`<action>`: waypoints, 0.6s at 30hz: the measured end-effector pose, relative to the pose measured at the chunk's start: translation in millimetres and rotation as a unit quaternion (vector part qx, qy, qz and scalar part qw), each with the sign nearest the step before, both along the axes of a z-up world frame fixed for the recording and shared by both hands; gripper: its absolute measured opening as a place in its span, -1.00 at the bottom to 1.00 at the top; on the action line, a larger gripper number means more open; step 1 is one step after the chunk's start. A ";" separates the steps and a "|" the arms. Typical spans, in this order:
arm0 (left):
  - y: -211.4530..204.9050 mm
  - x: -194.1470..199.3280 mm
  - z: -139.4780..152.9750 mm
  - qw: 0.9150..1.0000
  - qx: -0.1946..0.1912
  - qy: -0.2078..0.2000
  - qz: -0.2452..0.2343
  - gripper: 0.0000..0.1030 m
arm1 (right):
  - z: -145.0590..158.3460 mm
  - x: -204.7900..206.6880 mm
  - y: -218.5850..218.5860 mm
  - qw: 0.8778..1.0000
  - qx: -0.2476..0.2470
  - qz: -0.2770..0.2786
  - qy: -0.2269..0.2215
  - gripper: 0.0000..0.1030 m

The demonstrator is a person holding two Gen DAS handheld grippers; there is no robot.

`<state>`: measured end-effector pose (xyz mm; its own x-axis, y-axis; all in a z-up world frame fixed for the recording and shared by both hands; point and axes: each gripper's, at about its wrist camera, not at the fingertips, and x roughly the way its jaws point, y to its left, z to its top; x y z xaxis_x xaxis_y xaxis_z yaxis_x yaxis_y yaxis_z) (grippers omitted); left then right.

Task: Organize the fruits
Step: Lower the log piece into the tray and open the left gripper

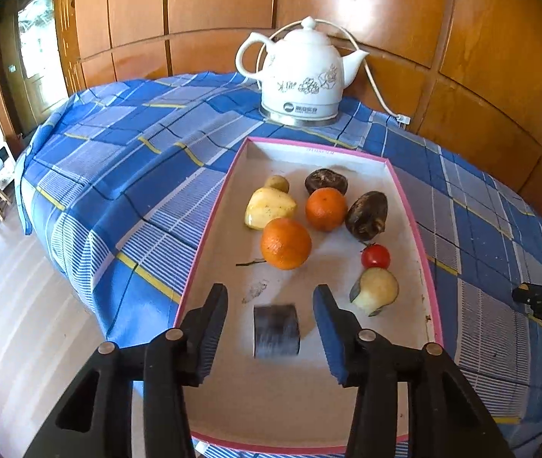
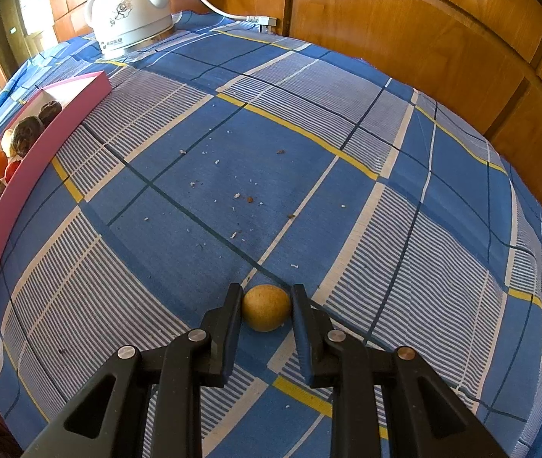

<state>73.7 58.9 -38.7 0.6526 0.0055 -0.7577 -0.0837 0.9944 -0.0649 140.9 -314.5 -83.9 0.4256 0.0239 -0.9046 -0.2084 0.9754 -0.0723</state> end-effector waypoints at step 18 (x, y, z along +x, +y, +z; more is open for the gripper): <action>-12.0 -6.9 9.1 1.000 0.006 -0.017 -0.019 -0.01 | 0.7 -1.6 0.8 1.000 -0.003 -0.001 -0.002 -0.51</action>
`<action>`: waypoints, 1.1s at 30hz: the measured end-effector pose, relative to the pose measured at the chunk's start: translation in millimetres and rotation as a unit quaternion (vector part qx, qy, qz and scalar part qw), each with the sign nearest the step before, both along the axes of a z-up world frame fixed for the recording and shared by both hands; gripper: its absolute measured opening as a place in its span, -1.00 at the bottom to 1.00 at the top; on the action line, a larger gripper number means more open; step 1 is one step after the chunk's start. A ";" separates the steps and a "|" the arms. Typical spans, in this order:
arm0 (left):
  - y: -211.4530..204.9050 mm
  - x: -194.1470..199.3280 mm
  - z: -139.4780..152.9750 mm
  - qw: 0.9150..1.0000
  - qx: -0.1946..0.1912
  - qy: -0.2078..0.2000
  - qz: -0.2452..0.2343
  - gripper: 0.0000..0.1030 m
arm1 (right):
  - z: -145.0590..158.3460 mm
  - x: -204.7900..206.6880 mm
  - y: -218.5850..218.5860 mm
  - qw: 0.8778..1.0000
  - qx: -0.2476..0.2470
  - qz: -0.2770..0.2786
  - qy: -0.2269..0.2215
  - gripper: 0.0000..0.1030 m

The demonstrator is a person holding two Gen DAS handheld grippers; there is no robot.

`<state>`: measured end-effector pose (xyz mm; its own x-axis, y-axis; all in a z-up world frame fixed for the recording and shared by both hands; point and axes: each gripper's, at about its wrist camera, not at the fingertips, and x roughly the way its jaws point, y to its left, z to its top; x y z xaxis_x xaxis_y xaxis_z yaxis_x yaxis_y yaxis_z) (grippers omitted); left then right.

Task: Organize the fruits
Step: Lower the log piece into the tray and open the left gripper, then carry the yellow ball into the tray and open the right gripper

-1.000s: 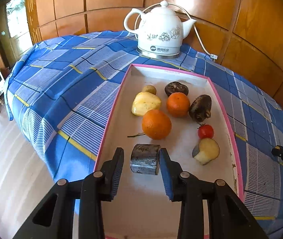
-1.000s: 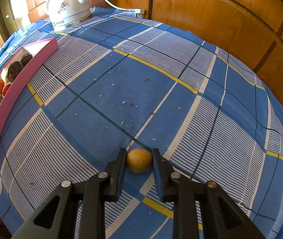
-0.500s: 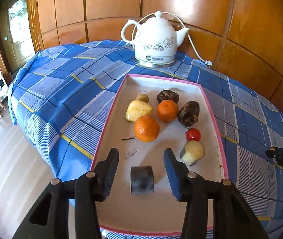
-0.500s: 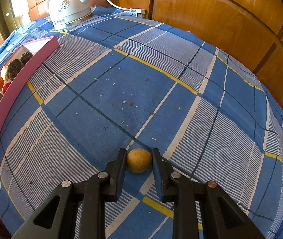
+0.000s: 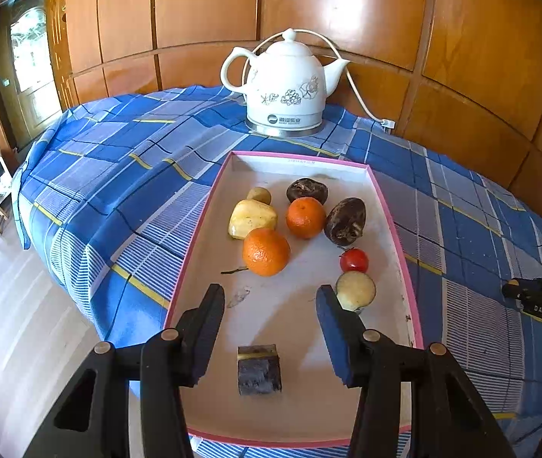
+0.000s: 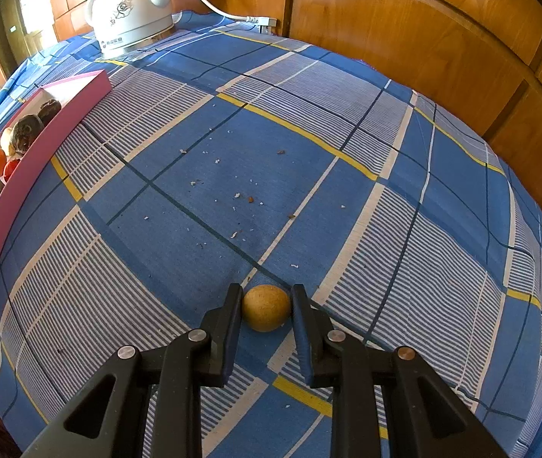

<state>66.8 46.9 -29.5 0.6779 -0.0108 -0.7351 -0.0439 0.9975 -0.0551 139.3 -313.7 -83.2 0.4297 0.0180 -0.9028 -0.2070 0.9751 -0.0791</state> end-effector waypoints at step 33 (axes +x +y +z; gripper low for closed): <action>28.0 -6.4 -0.6 0.999 -0.038 -0.012 0.017 0.08 | 33.9 -10.3 37.3 1.000 0.012 0.001 -0.022 -0.51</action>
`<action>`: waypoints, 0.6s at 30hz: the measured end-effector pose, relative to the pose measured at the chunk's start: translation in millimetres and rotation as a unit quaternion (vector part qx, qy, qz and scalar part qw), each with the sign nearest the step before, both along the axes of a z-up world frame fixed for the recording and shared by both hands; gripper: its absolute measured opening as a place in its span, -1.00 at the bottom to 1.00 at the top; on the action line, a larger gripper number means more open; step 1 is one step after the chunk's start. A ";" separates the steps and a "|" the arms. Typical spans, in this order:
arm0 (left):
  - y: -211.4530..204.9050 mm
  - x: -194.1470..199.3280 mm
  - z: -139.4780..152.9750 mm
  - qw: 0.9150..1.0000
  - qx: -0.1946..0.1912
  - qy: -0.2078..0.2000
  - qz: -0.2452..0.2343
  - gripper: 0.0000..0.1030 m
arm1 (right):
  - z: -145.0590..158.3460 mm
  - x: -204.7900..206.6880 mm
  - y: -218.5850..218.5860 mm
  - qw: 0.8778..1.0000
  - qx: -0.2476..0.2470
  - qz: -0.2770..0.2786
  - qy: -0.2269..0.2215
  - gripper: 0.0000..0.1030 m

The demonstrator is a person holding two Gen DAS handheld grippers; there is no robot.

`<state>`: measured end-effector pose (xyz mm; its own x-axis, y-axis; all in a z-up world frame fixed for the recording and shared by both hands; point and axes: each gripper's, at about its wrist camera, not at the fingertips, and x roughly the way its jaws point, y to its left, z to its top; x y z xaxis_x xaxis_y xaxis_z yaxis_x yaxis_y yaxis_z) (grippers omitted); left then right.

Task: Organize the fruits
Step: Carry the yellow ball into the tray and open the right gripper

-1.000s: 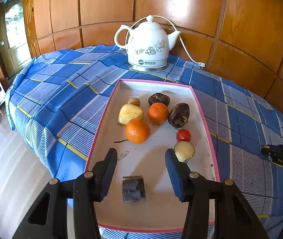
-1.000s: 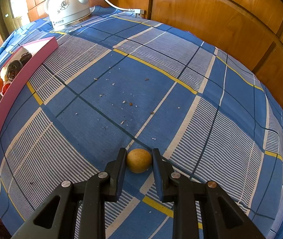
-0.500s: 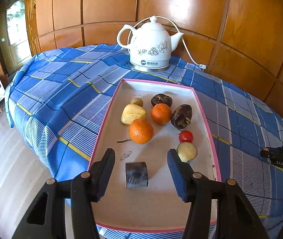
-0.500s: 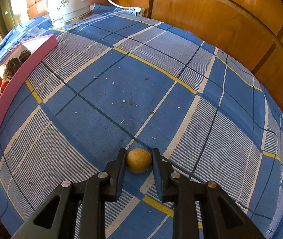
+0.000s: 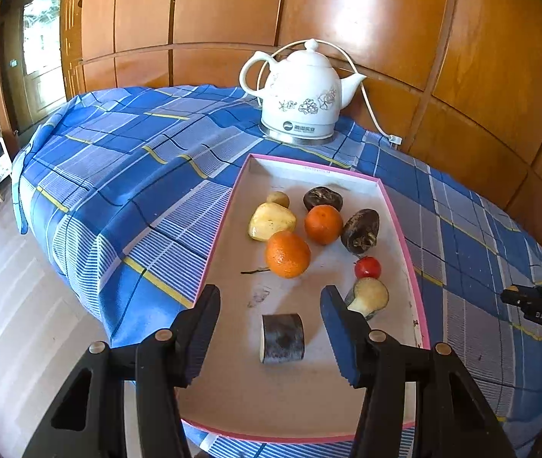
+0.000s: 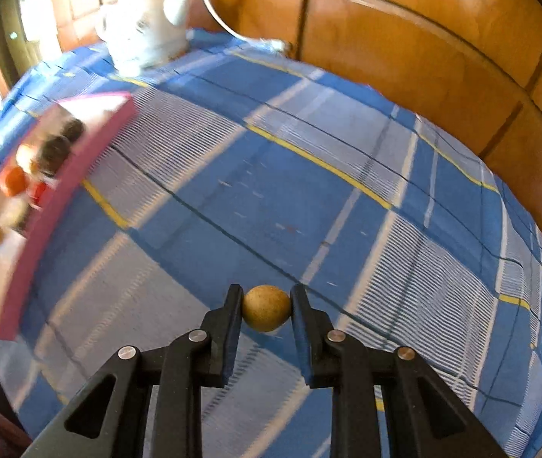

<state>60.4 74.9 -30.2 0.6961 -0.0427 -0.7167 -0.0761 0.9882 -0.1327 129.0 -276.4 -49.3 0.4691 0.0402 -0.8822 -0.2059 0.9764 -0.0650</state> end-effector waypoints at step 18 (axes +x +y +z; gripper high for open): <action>30.5 -3.8 7.4 0.999 -0.019 -0.014 0.036 0.07 | 44.2 -35.1 150.6 0.972 0.136 0.193 -0.007 -0.51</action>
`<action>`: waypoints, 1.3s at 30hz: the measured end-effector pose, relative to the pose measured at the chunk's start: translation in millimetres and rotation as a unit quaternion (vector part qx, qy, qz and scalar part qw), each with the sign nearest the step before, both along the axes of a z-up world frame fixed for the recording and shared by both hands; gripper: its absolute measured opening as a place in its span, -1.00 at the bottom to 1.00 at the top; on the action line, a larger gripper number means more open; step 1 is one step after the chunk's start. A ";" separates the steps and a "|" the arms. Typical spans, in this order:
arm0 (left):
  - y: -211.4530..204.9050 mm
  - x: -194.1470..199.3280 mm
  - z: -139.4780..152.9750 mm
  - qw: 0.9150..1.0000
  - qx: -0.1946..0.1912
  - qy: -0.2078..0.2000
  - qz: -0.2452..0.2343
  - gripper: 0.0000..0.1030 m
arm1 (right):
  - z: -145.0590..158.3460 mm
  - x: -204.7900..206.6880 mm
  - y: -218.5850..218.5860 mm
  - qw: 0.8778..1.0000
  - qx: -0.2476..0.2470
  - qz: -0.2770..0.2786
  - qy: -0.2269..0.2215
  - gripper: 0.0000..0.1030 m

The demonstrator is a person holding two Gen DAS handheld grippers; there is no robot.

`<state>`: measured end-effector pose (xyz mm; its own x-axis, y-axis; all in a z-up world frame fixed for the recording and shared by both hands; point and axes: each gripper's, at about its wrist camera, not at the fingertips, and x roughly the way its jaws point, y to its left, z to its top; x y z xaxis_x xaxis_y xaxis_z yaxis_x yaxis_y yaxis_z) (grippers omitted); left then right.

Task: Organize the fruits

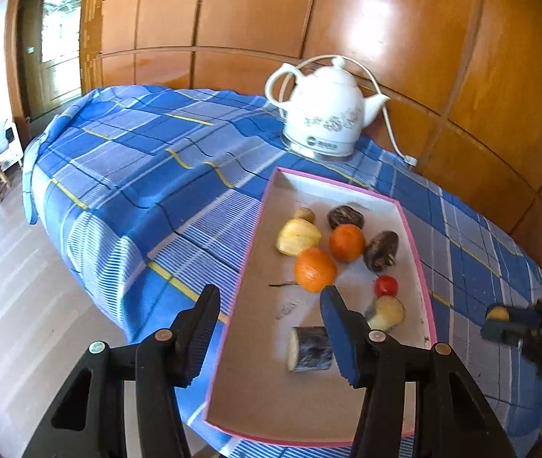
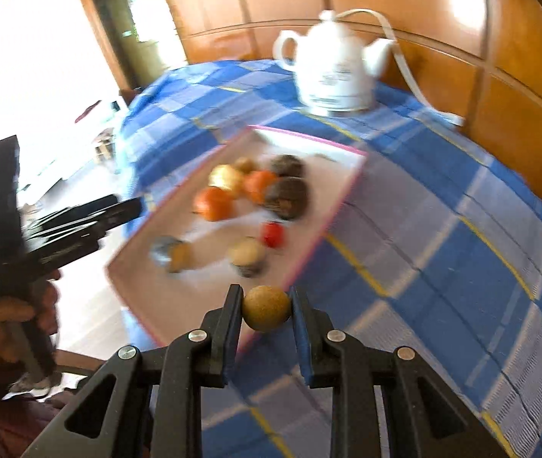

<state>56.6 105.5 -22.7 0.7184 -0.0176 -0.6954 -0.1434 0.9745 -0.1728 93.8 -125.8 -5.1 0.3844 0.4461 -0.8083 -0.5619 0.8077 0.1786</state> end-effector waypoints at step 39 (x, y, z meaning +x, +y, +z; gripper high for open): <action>31.6 -6.5 -4.7 0.999 -0.005 0.001 0.046 0.07 | -64.7 17.4 123.5 0.992 -0.017 0.099 0.076 -0.50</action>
